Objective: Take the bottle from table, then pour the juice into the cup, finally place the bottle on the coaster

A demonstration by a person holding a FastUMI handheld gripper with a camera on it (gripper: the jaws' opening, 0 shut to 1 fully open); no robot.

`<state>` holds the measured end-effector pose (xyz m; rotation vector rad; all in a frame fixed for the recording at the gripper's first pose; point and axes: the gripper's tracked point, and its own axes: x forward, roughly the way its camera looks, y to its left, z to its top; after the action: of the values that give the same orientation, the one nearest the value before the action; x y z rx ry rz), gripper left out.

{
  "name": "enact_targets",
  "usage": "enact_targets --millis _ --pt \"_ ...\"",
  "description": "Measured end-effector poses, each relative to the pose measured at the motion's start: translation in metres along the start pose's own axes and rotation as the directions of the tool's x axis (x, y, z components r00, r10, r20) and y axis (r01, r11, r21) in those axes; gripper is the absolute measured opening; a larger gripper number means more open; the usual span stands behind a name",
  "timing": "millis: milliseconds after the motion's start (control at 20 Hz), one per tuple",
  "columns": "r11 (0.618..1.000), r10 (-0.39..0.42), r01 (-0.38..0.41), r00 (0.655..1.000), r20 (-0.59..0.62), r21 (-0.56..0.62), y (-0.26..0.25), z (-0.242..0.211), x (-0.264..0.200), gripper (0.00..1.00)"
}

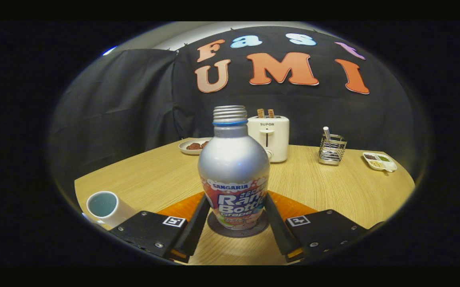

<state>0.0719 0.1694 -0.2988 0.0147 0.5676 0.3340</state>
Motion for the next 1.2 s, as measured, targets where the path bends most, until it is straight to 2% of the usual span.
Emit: enact_targets --millis 250,450,500,850,1200 --pt "1.0 0.021 -0.021 1.0 -0.012 -0.003 0.004 -0.002 -0.006 0.82" --pt "0.999 0.024 -0.023 1.0 0.016 -0.028 0.007 0.006 -0.018 0.96" --pt "0.999 0.024 -0.023 0.999 0.026 -0.032 0.008 0.011 -0.024 0.98" --pt "1.0 -0.002 0.004 0.987 0.161 -0.014 0.003 0.06 -0.075 0.97" --pt "0.996 -0.086 0.09 0.94 0.33 0.005 -0.015 0.117 -0.142 0.97"
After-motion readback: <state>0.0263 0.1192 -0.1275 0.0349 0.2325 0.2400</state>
